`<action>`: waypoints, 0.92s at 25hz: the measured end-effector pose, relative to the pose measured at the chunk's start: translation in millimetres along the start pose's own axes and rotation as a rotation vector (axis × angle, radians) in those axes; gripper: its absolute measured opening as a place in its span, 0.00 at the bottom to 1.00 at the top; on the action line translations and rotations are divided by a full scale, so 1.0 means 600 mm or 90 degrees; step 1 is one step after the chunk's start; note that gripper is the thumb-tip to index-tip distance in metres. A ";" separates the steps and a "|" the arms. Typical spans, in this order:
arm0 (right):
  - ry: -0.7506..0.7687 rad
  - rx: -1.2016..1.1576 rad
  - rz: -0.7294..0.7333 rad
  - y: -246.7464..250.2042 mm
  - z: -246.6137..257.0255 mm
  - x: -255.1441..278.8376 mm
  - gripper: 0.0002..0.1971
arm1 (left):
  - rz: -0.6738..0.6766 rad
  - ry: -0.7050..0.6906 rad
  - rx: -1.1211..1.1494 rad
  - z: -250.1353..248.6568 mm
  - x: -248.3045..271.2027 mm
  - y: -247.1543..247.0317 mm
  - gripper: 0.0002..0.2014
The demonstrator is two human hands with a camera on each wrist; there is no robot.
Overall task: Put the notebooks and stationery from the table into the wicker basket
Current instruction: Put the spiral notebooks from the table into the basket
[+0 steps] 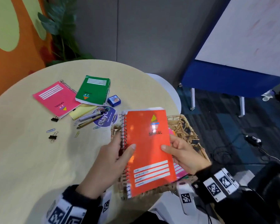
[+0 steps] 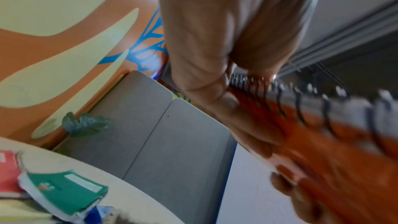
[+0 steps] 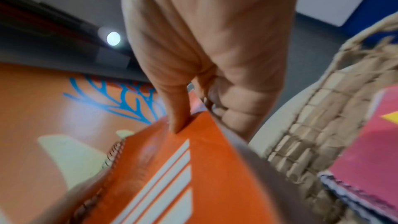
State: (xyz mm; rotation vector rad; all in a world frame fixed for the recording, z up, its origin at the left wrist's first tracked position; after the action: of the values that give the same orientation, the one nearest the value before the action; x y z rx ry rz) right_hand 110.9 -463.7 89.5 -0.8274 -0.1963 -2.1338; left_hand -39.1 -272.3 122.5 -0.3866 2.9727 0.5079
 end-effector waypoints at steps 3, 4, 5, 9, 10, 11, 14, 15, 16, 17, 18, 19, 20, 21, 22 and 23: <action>-0.014 0.005 -0.106 0.058 -0.022 0.005 0.17 | 0.053 0.026 -0.195 0.046 -0.004 0.012 0.16; -0.034 0.014 -0.151 0.081 -0.029 -0.001 0.16 | 0.058 0.050 -0.241 0.066 -0.001 0.024 0.13; -0.057 0.037 -0.183 0.100 -0.033 -0.007 0.15 | 0.062 0.079 -0.268 0.085 0.004 0.038 0.09; -0.145 0.407 -0.294 0.162 -0.058 -0.057 0.11 | 0.109 0.198 -0.313 0.140 0.031 0.101 0.04; -0.180 0.548 -0.319 0.164 -0.058 -0.074 0.07 | 0.115 0.221 -0.326 0.151 0.034 0.118 0.05; -0.228 0.669 -0.329 0.161 -0.053 -0.079 0.03 | 0.114 0.234 -0.335 0.158 0.034 0.133 0.06; -0.344 0.852 -0.296 0.142 -0.043 -0.095 0.15 | 0.069 0.247 -0.382 0.174 0.017 0.193 0.06; -0.366 0.889 -0.273 0.132 -0.043 -0.097 0.18 | 0.048 0.247 -0.397 0.178 0.009 0.215 0.08; -0.366 0.909 -0.262 0.133 -0.052 -0.100 0.20 | 0.036 0.246 -0.411 0.182 -0.001 0.233 0.09; -0.338 0.941 -0.252 0.131 -0.056 -0.104 0.21 | 0.030 0.244 -0.425 0.190 -0.014 0.252 0.09; -0.333 0.948 -0.239 0.128 -0.065 -0.101 0.23 | 0.036 0.251 -0.439 0.199 -0.027 0.268 0.11; -0.342 0.931 -0.233 0.122 -0.067 -0.104 0.25 | 0.039 0.257 -0.454 0.211 -0.043 0.284 0.12; -0.324 0.961 -0.259 0.122 -0.062 -0.113 0.29 | 0.031 0.267 -0.462 0.227 -0.063 0.303 0.14; -0.242 1.020 -0.323 0.123 -0.046 -0.120 0.33 | 0.007 0.272 -0.461 0.245 -0.084 0.319 0.16; -0.088 1.061 -0.406 0.120 -0.021 -0.136 0.32 | -0.039 0.294 -0.449 0.266 -0.106 0.336 0.18; -0.022 1.012 -0.443 0.097 0.018 -0.140 0.26 | -0.099 0.324 -0.416 0.286 -0.125 0.348 0.19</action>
State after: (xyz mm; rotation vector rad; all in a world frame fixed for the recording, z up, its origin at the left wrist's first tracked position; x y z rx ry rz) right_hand 197.3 -443.6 37.6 0.2336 -2.0573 -1.6848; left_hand -12.6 -6.6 37.4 -0.9097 3.0983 1.5713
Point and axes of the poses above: each hand's wrist, its own x-axis away from the middle knuckle, its own y-axis out of the back of the hand, z = x × y, the point moved 1 cm from there along -x, towards the middle knuckle, and after that the axes turned 12 degrees about -y, right-handed, at the moved point
